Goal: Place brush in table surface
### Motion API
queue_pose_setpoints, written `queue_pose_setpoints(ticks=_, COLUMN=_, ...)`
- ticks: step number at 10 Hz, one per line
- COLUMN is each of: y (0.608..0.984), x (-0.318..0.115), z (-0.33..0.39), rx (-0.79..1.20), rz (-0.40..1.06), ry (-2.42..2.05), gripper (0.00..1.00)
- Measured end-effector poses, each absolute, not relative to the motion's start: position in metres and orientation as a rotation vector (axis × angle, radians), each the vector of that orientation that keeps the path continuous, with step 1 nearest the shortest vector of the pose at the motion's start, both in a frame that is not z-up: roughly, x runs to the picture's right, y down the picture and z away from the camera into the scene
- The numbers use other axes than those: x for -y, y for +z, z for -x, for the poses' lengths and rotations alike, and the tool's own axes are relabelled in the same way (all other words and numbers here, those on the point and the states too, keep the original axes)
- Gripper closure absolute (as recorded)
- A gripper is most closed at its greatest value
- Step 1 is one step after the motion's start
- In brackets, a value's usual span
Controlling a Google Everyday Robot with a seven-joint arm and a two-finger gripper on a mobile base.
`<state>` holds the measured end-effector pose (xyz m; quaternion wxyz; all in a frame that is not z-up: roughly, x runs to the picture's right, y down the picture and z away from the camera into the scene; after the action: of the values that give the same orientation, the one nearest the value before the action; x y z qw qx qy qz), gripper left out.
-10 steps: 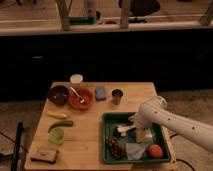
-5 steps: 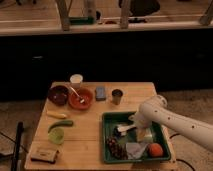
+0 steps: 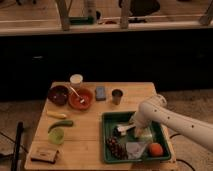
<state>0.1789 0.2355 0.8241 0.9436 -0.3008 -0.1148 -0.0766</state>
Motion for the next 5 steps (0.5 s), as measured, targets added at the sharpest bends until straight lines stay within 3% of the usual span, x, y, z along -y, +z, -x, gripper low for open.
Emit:
queue_pose_setpoints(ticks=3, y=0.8206, x=-0.2333, z=-0.1791, rx=0.236, rz=0.616, ry=-0.151, gripper=0.92)
queue_pose_setpoints(ticks=5, y=0.8164, x=-0.2302, z=-0.1793, rx=0.233, rz=0.612, ry=-0.156, gripper=1.0)
